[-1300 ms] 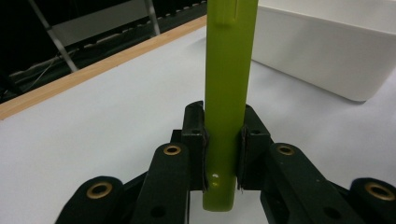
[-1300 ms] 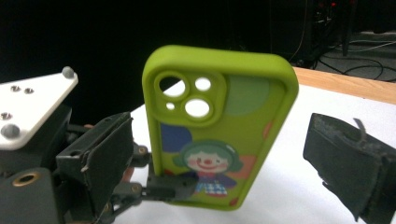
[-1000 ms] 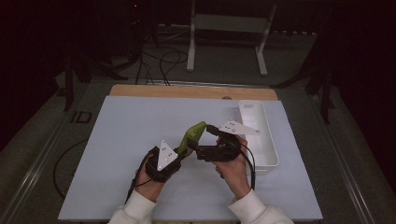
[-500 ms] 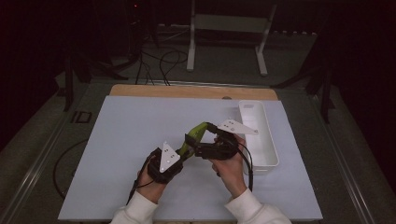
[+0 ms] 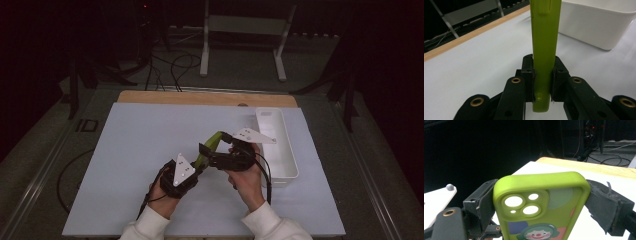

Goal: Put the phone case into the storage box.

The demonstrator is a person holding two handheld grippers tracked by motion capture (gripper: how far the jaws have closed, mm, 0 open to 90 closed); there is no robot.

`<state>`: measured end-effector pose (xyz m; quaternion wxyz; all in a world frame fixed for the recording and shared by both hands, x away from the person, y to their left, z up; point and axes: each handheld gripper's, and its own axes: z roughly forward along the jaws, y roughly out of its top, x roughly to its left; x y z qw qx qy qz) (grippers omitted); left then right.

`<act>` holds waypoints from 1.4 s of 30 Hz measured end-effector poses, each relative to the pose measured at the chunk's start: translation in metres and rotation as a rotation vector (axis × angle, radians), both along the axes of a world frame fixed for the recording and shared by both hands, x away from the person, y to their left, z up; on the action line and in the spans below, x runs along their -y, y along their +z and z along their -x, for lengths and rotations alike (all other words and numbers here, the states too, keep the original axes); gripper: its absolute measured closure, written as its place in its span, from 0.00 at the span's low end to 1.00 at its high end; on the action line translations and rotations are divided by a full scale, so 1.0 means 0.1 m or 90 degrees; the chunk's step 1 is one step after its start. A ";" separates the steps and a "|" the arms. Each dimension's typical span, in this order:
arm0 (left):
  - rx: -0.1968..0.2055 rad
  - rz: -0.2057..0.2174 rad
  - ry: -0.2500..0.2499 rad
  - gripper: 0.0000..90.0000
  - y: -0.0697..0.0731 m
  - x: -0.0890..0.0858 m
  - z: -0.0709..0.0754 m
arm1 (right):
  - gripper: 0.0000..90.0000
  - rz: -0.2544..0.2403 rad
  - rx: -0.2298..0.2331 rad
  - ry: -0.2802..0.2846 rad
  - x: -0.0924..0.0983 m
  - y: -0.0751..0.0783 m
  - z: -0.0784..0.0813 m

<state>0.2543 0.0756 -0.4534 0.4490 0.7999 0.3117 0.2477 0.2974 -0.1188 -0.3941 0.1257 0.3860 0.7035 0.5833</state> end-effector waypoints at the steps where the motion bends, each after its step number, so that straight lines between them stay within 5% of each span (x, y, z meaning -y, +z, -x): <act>1: 0.000 0.001 0.000 0.86 0.00 0.00 0.00 | 0.17 0.005 0.002 0.002 0.00 0.00 0.00; 13: -0.012 0.001 -0.015 0.83 -0.02 0.00 0.00 | 0.18 0.015 -0.001 0.006 0.00 0.00 0.01; 21: -0.024 0.004 -0.028 0.55 -0.02 0.01 -0.01 | 0.18 0.015 0.001 0.009 -0.02 0.00 0.01; 31: -0.030 0.028 0.015 0.16 0.00 -0.04 -0.04 | 0.18 0.018 0.001 0.008 -0.02 0.00 0.01; 42: -0.025 0.022 0.039 0.11 0.02 -0.10 -0.06 | 0.18 0.020 0.003 0.004 -0.02 0.02 0.01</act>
